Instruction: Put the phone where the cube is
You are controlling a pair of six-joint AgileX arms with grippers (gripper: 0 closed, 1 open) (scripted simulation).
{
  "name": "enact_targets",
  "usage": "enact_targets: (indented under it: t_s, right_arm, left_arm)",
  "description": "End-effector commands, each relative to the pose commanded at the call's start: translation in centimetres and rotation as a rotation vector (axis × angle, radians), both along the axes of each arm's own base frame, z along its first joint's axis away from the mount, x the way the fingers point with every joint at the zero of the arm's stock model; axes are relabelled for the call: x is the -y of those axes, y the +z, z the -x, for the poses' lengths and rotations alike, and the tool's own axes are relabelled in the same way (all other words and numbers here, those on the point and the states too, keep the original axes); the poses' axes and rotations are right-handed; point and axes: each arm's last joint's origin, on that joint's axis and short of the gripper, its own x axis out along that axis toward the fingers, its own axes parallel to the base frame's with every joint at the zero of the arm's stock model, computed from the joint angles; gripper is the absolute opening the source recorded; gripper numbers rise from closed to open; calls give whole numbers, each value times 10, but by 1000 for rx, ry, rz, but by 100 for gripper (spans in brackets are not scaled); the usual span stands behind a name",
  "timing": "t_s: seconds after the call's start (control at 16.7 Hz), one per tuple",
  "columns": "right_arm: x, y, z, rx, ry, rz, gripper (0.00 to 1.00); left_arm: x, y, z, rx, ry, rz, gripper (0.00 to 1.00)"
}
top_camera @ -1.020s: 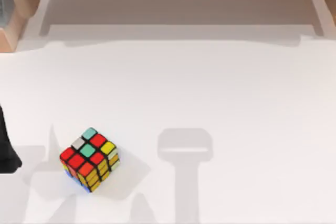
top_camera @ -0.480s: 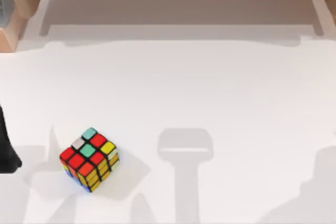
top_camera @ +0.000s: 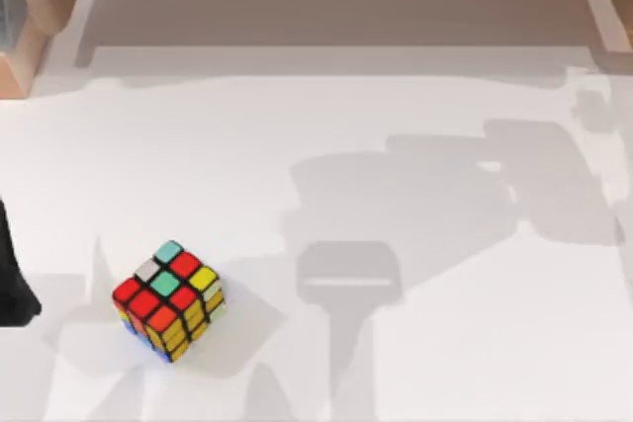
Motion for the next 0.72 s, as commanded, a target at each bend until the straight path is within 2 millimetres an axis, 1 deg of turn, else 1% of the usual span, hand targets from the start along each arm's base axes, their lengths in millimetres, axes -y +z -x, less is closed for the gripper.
enact_targets:
  t_s: [0.18, 0.3, 0.48, 0.6, 0.72]
  right_arm:
    - [-75, -7, -18, -41, 27, -71, 0]
    - [-128, -14, -19, -81, 44, -107, 0]
    - [-203, -27, -5, -150, 64, -139, 0]
    - [-248, -38, 11, -202, 74, -141, 0]
    - [-287, -51, 31, -253, 80, -128, 0]
  left_arm:
    - [0, 0, 0, 0, 0, 0, 100]
    - [0, 0, 0, 0, 0, 0, 100]
    - [0, 0, 0, 0, 0, 0, 100]
    - [0, 0, 0, 0, 0, 0, 100]
    - [0, 0, 0, 0, 0, 0, 100]
